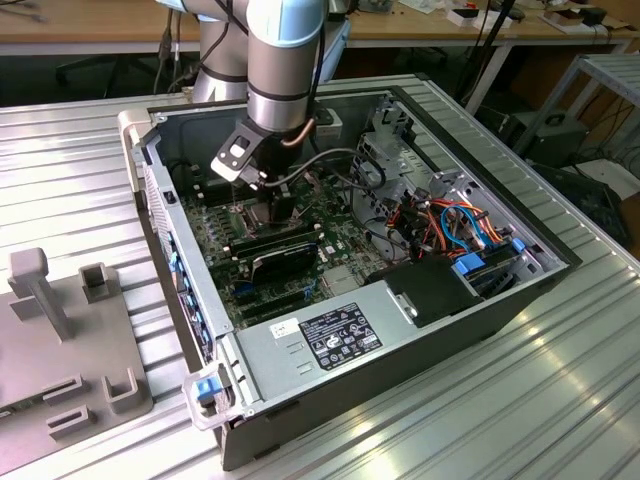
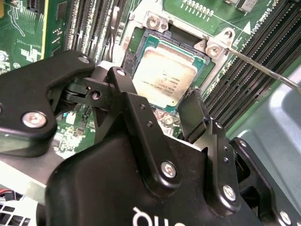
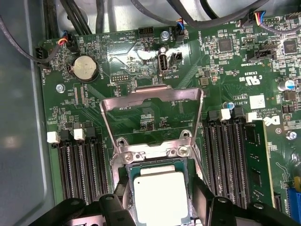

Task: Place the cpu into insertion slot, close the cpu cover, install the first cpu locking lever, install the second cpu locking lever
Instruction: 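Place the cpu into insertion slot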

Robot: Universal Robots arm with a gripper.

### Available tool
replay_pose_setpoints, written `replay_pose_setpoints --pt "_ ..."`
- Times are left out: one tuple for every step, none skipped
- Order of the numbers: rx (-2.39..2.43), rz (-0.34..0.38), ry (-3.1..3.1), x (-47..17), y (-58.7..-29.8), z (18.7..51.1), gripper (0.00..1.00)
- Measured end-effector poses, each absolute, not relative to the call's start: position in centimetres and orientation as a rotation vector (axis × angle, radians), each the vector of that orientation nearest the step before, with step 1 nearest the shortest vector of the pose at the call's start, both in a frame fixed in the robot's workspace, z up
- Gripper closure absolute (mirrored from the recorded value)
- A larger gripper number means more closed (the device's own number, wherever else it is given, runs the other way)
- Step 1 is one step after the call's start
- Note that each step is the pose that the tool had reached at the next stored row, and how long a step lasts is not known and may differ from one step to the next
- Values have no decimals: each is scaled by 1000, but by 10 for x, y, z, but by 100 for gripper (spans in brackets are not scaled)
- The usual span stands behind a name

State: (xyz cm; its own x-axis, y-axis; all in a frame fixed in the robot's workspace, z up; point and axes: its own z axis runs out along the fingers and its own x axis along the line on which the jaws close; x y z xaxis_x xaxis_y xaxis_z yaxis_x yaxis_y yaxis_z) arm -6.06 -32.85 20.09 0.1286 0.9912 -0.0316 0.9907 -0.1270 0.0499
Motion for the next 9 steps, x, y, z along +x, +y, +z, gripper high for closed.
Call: replay_pose_setpoints --pt "2315 14 2036 -61 -329 201 35" --pt "2316 15 2036 -61 -329 202 35" --pt "2316 15 2036 -61 -329 203 35" --pt "2316 15 2036 -61 -329 204 35" --pt "2316 15 2036 -61 -328 204 35" --pt "2316 15 2036 -61 -328 204 35" --pt "2316 14 2036 -61 -329 205 35" --pt "2316 14 2036 -61 -329 206 35" --pt "2316 15 2036 -61 -328 207 35"
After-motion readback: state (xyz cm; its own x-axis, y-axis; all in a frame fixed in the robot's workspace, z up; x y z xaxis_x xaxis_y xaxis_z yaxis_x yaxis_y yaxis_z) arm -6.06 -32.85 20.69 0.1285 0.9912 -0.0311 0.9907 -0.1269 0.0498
